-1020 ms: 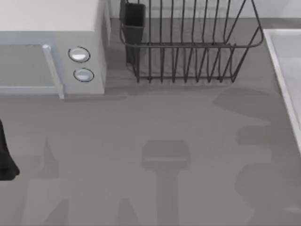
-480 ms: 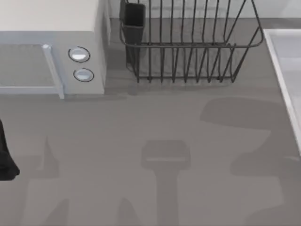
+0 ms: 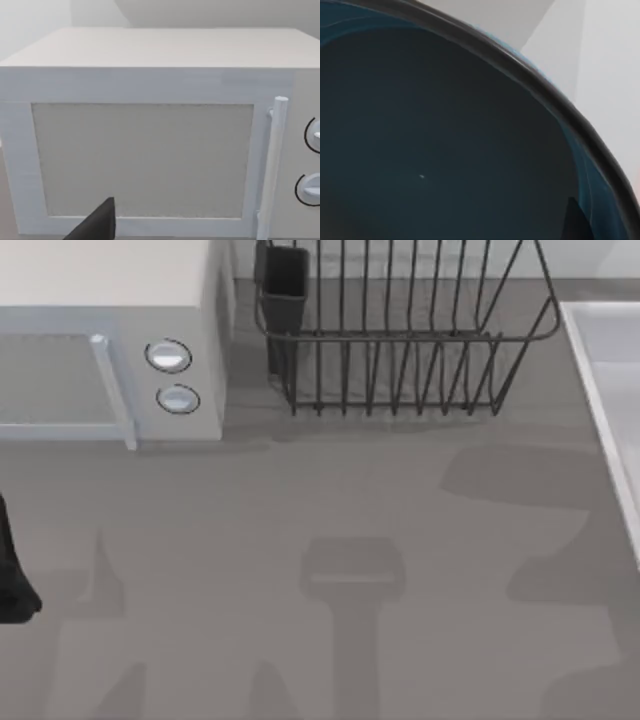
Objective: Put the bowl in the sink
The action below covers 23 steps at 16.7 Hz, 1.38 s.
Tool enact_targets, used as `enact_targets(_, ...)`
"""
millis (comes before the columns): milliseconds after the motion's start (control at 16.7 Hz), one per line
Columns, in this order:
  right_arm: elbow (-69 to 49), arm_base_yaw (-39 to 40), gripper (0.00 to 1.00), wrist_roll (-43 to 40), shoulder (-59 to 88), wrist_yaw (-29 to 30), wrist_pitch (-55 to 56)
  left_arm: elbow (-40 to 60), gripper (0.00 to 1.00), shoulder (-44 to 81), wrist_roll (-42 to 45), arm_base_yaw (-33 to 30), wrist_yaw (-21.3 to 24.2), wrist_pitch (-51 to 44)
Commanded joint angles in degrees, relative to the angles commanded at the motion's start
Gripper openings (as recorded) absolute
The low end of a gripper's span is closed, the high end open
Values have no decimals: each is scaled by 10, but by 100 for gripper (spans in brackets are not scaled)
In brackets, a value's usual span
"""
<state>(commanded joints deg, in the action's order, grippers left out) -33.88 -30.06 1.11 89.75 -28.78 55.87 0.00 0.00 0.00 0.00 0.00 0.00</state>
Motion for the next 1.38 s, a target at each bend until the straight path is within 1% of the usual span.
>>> enact_targets(180,10,-3,0,-1,88,-1,94,0,100,0,0,0,0,0)
enact_targets(420,31,-5,0,-3,233,1,276,0,100,0,0,0,0,0)
enact_targets(600,48,-4,0,-3,320,3,380,0,100,0,0,0,0,0)
enact_targets(780,57,-2,0,-3,368,5,430,0,100,0,0,0,0,0)
enact_targets(1080,58,-2,0,-3,372,6,435,0,100,0,0,0,0,0)
enact_targets(1380,58,-2,38,-3,372,6,435,0,100,0,0,0,0,0)
